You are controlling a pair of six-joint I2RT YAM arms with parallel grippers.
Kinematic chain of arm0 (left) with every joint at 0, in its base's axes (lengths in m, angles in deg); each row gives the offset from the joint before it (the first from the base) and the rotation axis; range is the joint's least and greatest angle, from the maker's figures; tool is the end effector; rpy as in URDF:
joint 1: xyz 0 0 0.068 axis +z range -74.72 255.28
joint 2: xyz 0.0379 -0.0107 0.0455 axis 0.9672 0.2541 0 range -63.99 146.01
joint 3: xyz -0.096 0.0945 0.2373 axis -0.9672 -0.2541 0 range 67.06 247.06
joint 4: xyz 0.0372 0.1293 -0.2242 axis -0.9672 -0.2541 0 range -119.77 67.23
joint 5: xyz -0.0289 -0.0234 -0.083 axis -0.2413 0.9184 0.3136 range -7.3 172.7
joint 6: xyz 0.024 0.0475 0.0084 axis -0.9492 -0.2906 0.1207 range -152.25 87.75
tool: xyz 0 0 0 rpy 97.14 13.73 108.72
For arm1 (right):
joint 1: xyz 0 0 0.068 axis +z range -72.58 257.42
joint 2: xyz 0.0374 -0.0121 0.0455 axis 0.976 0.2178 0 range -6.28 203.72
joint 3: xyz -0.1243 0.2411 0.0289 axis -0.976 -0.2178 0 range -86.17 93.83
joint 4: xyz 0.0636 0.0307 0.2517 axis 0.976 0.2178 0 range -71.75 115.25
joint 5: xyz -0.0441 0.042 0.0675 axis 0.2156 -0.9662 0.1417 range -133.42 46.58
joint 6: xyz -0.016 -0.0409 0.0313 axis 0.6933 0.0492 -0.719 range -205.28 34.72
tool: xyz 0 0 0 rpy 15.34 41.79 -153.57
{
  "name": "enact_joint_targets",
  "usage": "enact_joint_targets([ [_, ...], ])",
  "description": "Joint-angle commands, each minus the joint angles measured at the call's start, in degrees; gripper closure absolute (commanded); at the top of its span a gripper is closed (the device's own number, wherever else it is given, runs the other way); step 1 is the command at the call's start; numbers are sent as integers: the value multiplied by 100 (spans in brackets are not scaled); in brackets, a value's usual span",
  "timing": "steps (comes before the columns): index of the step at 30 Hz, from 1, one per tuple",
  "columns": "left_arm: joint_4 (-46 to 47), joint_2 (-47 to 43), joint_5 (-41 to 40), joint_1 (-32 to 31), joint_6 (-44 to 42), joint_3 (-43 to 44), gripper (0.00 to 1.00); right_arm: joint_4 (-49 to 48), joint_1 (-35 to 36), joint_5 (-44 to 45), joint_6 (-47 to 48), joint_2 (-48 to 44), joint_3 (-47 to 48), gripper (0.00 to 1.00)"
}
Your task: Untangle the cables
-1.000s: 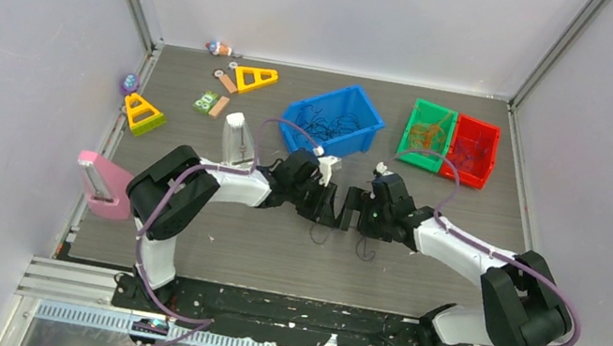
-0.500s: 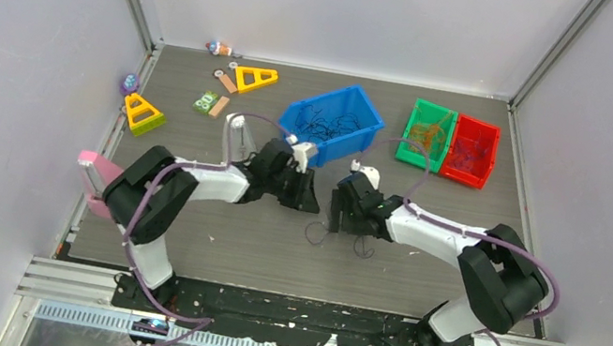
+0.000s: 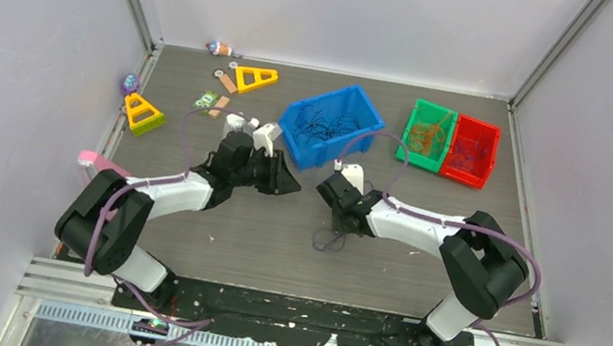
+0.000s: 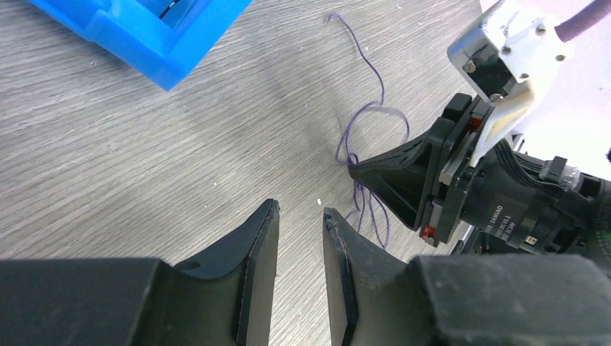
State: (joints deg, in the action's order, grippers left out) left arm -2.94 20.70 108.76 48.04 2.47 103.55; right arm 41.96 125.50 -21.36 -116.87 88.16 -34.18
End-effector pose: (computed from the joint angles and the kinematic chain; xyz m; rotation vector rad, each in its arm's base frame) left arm 0.2568 -0.1498 0.1835 0.1589 2.2052 -1.1072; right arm 0.2138 0.2179 0.1578 -0.2650 2.5691 -0.0372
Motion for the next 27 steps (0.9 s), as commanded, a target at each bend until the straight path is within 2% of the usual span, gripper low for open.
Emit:
enact_joint_targets([
  [1, 302, -245, 62, 23, -39, -44, 70, 615, -5, 409, 19, 192, -112, 91],
  [7, 341, -327, 48, 26, -85, -97, 71, 518, -95, 464, 37, -591, -184, 95],
  [10, 420, -405, 52, 31, -120, -156, 71, 537, -460, 418, 186, -1217, -216, 95],
  [14, 619, -482, 151, 26, -149, -223, 71, 638, -1516, -198, 582, -2145, -143, 95],
  [17, 839, -566, 189, 26, -130, -329, 72, 803, -2360, -210, 1027, -2553, 140, 95],
  [22, 1057, -649, 185, 26, -129, -458, 72, 1080, -3597, -369, 1473, -2542, 958, 95],
  [27, 1140, -623, 263, 17, -112, -462, 72, 1119, -4205, -488, 1457, -2398, 1933, 95],
])
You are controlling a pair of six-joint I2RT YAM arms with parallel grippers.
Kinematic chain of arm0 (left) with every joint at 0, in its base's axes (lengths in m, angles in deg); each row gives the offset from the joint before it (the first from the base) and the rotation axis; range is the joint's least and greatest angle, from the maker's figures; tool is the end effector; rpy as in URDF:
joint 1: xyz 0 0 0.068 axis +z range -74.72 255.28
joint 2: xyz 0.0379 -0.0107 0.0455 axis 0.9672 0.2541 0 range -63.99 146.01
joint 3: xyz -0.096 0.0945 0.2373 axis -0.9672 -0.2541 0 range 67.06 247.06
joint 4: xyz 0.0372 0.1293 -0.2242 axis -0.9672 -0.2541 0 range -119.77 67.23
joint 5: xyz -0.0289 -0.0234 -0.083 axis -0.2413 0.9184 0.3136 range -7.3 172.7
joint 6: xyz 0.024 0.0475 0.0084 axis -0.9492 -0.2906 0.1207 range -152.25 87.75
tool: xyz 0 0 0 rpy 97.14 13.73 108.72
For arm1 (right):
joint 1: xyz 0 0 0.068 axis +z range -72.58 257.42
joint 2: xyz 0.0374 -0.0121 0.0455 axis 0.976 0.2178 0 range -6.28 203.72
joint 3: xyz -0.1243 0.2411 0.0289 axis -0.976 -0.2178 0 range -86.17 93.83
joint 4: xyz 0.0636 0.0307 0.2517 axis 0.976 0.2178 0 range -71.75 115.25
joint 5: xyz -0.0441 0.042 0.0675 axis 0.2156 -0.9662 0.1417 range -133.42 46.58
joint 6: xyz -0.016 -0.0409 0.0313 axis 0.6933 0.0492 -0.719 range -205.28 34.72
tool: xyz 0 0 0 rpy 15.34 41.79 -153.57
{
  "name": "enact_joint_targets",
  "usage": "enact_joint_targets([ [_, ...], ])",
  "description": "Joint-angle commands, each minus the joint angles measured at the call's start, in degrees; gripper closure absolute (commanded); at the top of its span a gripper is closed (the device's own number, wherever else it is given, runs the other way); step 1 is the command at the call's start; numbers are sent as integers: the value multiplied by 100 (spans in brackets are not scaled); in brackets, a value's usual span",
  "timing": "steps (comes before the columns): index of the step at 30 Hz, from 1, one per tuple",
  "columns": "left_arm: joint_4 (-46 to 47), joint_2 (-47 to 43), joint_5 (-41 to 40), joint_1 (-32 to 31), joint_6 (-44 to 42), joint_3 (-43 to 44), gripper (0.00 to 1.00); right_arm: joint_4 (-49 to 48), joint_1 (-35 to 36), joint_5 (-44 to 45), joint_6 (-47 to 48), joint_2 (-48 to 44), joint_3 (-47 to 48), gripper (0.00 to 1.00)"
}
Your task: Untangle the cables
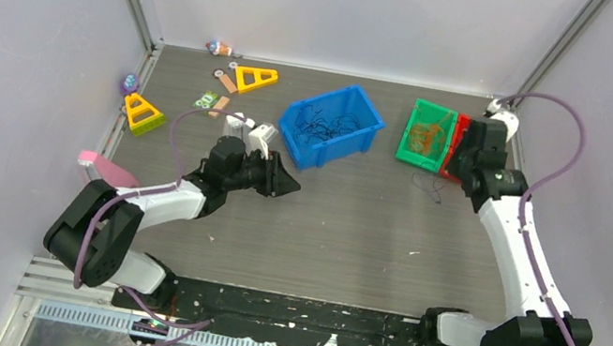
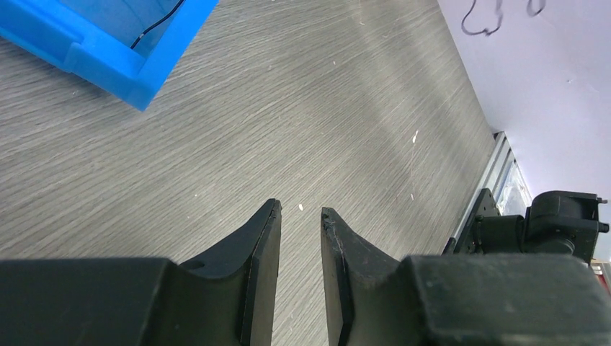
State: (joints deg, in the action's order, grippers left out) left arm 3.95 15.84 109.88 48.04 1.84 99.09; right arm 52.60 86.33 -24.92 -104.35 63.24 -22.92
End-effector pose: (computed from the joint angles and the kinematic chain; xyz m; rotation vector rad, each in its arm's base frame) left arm 0.2424 -0.1430 0.1943 0.2173 2.0685 -1.1450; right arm 0.2581 0.0289 0.3236 0.3641 2.2082 -0.1047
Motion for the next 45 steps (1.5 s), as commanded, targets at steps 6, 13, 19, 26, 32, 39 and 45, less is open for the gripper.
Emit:
enact_joint_targets([
  [6, 590, -126, 200, 17, -24, -68, 72, 200, -1108, -801, 119, 979, 2205, 95],
  [13, 616, -157, 200, 17, -72, -85, 72, 149, -1461, -415, 72, 2060, 3277, 95],
  [19, 730, -283, 108, 13, -102, -210, 73, -34, -1536, 242, 29, 3052, 3778, 95],
  [26, 738, -548, -29, 9, -233, -328, 72, -316, -1541, 1585, 223, 3774, 3740, 95],
  [32, 773, -506, 22, -7, -201, -303, 72, -466, -1513, 1248, 250, 4464, 3666, 95],
  [39, 719, -559, -16, -18, -243, -287, 72, 810, -1350, -60, 612, 6194, 5120, 95],
  [45, 634, -683, -75, -24, -312, -317, 72, 1506, -1408, -672, 499, 6915, 5800, 92],
])
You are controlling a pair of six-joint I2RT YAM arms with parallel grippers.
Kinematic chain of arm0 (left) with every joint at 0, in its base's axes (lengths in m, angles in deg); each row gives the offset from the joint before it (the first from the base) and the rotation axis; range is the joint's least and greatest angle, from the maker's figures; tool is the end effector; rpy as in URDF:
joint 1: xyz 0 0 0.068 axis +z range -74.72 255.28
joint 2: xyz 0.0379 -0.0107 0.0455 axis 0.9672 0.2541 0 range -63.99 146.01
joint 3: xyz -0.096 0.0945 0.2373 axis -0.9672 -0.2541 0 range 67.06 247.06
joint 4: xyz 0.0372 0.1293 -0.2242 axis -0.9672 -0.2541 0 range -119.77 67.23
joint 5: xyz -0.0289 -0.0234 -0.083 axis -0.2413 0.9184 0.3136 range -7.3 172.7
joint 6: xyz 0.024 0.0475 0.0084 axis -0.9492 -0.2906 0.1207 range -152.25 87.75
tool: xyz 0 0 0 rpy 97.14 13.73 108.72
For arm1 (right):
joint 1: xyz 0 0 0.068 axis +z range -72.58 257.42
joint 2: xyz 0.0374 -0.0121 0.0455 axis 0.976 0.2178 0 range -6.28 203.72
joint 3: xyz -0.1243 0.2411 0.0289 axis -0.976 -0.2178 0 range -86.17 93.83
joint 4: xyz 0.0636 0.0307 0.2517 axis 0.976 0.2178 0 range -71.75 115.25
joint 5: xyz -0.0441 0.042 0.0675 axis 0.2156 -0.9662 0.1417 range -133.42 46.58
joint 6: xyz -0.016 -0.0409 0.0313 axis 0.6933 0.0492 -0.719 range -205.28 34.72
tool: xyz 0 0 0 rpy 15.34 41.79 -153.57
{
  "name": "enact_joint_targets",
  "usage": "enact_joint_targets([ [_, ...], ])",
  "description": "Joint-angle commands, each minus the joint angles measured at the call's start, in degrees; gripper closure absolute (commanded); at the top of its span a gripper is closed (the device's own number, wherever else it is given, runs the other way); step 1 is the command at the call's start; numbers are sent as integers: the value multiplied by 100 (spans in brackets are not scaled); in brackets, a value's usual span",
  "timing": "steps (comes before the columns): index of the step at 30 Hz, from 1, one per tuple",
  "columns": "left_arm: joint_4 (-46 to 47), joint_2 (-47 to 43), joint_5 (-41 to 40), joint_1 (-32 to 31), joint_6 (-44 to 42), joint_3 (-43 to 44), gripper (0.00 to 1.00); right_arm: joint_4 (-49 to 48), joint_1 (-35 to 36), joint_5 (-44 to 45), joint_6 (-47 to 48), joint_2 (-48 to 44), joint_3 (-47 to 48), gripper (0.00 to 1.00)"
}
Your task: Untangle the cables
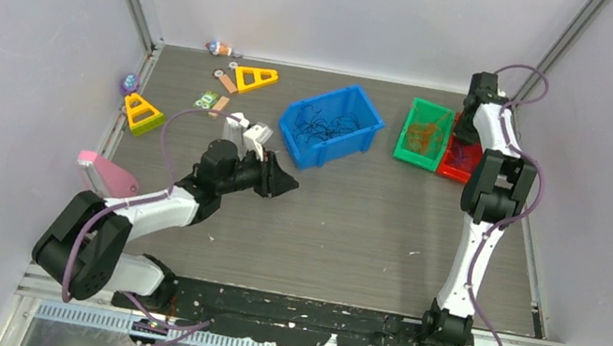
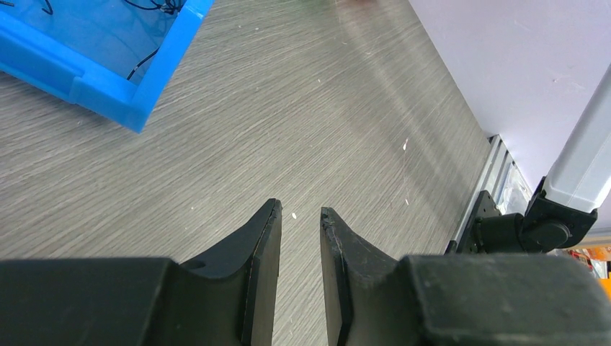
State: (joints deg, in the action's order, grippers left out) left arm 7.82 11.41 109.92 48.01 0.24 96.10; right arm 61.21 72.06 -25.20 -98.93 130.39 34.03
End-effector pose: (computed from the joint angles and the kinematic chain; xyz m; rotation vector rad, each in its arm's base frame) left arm 0.2305 -0.1371 0.2045 0.2677 1.9611 -1.1429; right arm 0.5155 -0.0597 0.1900 0.5346 2.5119 -0.3597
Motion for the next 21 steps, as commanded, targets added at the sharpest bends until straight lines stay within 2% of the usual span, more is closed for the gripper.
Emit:
enact_joint_targets([
  [1, 234, -251, -84, -25, -162, -15, 72, 598, -12, -666, -73, 158, 31, 91],
  [4, 212, -270, -94, -33, -168, -16, 72, 526, -25, -615, -131, -85, -123, 84],
  [7, 210, -285, -99, -33, -175, -22, 72, 291, -26, -488, -133, -689, -442, 65],
  [10, 202, -318, -118, -42, -206, -30, 72, 277, -26, -317, -111, -1242, -538, 51],
  [15, 175, -369, -155, -56, -236, -47, 72, 330, -26, -248, -37, -1921, -675, 35],
  [21, 113, -436, -234, -58, -305, -56, 72, 210, -26, -354, -11, -2709, -1175, 10],
])
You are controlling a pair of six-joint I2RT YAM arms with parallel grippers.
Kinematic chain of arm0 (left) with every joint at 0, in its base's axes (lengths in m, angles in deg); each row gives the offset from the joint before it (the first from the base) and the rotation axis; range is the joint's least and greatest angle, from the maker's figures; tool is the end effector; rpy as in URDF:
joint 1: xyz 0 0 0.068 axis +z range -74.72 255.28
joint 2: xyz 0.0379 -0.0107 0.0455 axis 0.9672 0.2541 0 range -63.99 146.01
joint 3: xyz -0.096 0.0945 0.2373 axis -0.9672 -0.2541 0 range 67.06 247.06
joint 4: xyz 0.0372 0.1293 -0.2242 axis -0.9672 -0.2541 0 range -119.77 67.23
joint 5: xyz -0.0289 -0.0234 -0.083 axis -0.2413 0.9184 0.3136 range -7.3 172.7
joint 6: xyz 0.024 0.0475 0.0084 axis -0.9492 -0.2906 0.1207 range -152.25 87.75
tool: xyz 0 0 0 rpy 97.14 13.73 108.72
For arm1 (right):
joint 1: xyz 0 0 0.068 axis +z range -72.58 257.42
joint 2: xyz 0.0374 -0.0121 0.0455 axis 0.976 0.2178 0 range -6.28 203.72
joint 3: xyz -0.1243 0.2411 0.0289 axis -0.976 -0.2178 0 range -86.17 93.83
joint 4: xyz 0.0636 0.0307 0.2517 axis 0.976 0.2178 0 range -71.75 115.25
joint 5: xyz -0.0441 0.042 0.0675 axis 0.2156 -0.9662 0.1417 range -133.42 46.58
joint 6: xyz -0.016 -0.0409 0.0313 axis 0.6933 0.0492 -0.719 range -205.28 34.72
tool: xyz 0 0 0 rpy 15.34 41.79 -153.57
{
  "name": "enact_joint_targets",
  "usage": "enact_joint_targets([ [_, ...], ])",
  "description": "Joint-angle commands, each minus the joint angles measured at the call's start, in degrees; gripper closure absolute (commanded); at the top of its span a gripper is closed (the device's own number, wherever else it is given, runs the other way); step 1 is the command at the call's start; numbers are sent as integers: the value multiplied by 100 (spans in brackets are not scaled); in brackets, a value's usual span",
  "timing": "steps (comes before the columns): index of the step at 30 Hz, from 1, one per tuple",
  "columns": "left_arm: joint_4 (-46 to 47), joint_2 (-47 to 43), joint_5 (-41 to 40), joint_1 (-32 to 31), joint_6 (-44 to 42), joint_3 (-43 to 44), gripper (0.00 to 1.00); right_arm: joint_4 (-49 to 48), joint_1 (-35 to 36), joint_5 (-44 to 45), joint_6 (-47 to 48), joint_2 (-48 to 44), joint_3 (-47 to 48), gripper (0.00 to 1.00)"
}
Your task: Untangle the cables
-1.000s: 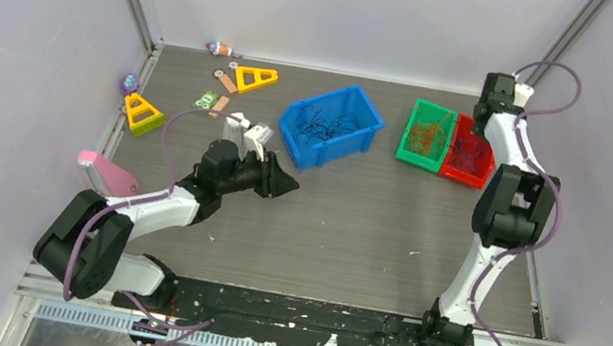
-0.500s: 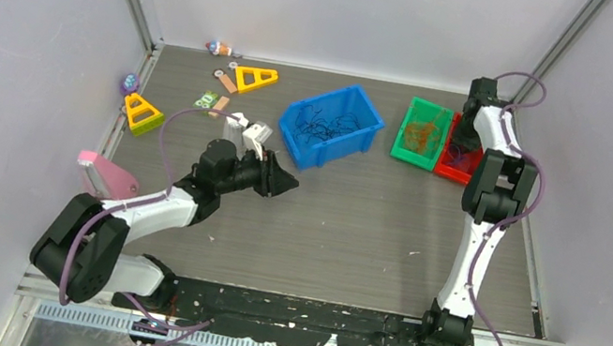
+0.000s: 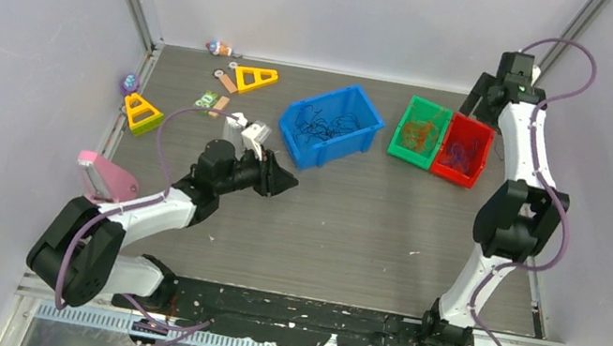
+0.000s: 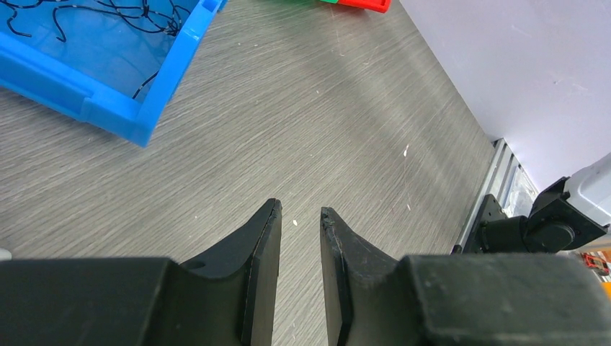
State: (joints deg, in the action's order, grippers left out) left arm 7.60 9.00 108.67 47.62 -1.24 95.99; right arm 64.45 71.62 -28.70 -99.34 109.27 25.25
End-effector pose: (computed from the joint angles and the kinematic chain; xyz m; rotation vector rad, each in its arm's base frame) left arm 0.2262 -0.1361 0.2138 0.2893 1.9137 -1.1161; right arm 0.4485 -0.0548 0.3105 0.5290 2.3672 -0.2493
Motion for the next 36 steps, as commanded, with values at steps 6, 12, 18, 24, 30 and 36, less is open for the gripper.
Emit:
enact_joint_targets([
  [6, 39, -433, -333, -25, -289, -144, 69, -2023, 183, -1267, 190, -2686, -2832, 5],
  [12, -10, -774, -582, -27, -408, -305, 57, -3520, 731, -1705, 230, -4387, -4995, 5],
  [18, -218, -1418, -1163, -28, -660, -573, 25, -5280, 1047, -1751, 285, -5812, -7057, 5],
  [24, -808, -2348, -2428, -28, -1039, -838, 0, -8067, 1117, -1800, 320, -7124, -9736, 5],
  [30, -1399, -3350, -4169, -29, -1595, -1195, 0, -7846, 1116, -925, 676, -7753, -10300, 5],
  [36, -675, -3601, -6078, 133, -2737, -1717, 1, -8809, 947, -157, 1151, -6552, -10383, 3],
])
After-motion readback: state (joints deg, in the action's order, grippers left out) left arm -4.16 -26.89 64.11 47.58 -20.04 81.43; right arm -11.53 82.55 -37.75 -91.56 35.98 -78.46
